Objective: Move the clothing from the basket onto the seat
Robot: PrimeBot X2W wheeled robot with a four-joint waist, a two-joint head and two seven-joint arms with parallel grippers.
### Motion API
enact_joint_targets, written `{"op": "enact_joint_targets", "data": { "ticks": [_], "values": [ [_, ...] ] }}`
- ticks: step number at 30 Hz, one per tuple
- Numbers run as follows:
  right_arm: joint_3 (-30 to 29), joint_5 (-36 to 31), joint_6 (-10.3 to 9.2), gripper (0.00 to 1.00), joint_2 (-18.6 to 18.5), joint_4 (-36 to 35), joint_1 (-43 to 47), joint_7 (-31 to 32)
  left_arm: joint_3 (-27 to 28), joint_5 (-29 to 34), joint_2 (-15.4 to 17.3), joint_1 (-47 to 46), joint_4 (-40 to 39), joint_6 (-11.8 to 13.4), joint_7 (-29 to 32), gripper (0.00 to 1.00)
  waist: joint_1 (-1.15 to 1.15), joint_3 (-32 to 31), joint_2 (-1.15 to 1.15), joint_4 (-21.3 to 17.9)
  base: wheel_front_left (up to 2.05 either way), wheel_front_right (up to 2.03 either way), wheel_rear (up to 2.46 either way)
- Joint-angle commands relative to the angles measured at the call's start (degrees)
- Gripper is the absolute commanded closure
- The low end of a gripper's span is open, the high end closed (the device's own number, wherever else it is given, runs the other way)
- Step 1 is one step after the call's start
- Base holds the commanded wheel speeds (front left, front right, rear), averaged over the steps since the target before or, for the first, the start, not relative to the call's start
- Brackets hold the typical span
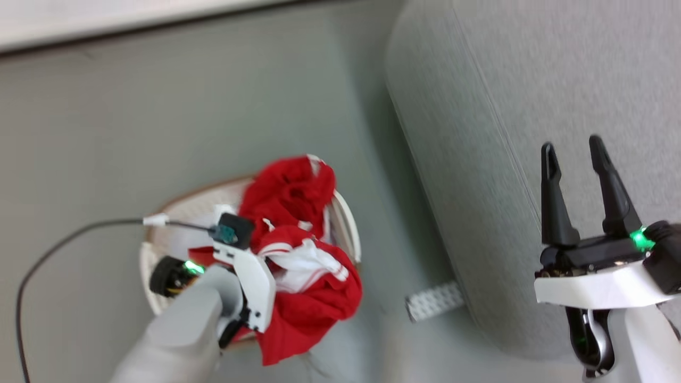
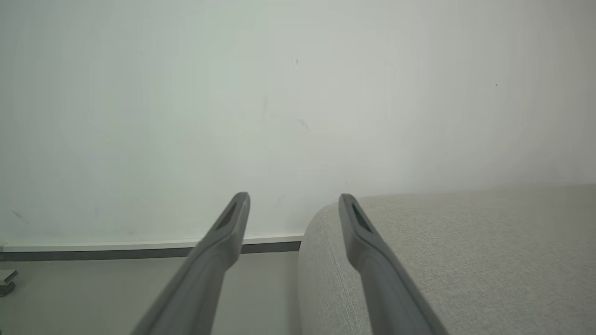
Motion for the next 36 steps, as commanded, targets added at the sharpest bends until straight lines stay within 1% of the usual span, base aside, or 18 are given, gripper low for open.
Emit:
{"op": "enact_joint_targets", "data": {
  "ticks": [1,7,11,14,17,22,27,36],
  "values": [
    [-0.33,-0.88,-0.11,0.00,-0.25,0.78,1.52,0.03,-0.21,-1.33,-0.58,1.67,-0.48,0.09,-1.57,1.00,0.00,-7.74,0.00,5.43,0.00,0.00,0.00],
    [-1.50,-2.92,-0.11,0.00,-0.23,3.00,4.72,0.04,-0.90,-5.28,-2.54,4.46,-2.26,0.09,-7.17,1.00,0.00,-15.69,0.00,9.66,0.00,0.00,0.00],
    [-2.07,-3.85,-0.12,0.00,-0.22,4.12,7.19,0.04,-1.24,-7.88,-3.44,5.35,-4.42,0.09,-9.86,1.00,0.00,-20.00,0.00,12.16,0.00,0.00,0.00],
    [-2.13,-3.93,-0.11,0.00,-0.23,4.81,8.98,0.04,-1.45,-9.77,-3.75,5.64,-6.55,0.09,-11.18,1.00,0.00,-22.61,0.00,13.63,0.00,0.00,0.00],
    [-1.74,-2.45,-0.11,0.00,-0.22,4.92,10.26,0.04,-1.26,-11.29,-3.50,5.04,-8.75,0.09,-12.25,1.00,0.00,-24.61,0.00,14.90,0.00,0.00,0.00],
    [-1.05,-1.62,-0.11,0.00,-0.22,5.12,12.03,0.04,0.20,-13.08,-3.23,3.02,-12.85,0.09,-13.42,1.00,0.00,-26.72,0.00,16.59,0.00,0.00,0.00],
    [-0.51,-1.72,-0.11,0.00,-0.23,5.69,13.25,0.04,1.28,-14.26,-2.29,1.16,-17.61,0.43,-12.62,1.00,0.00,-27.60,0.00,17.50,0.00,0.00,0.00],
    [0.30,-2.24,-0.11,0.00,-0.22,6.40,14.23,0.04,2.65,-15.04,-0.71,-0.30,-26.94,2.94,-10.39,1.00,0.00,-28.81,0.00,18.00,0.00,0.00,0.00]
  ]
}}
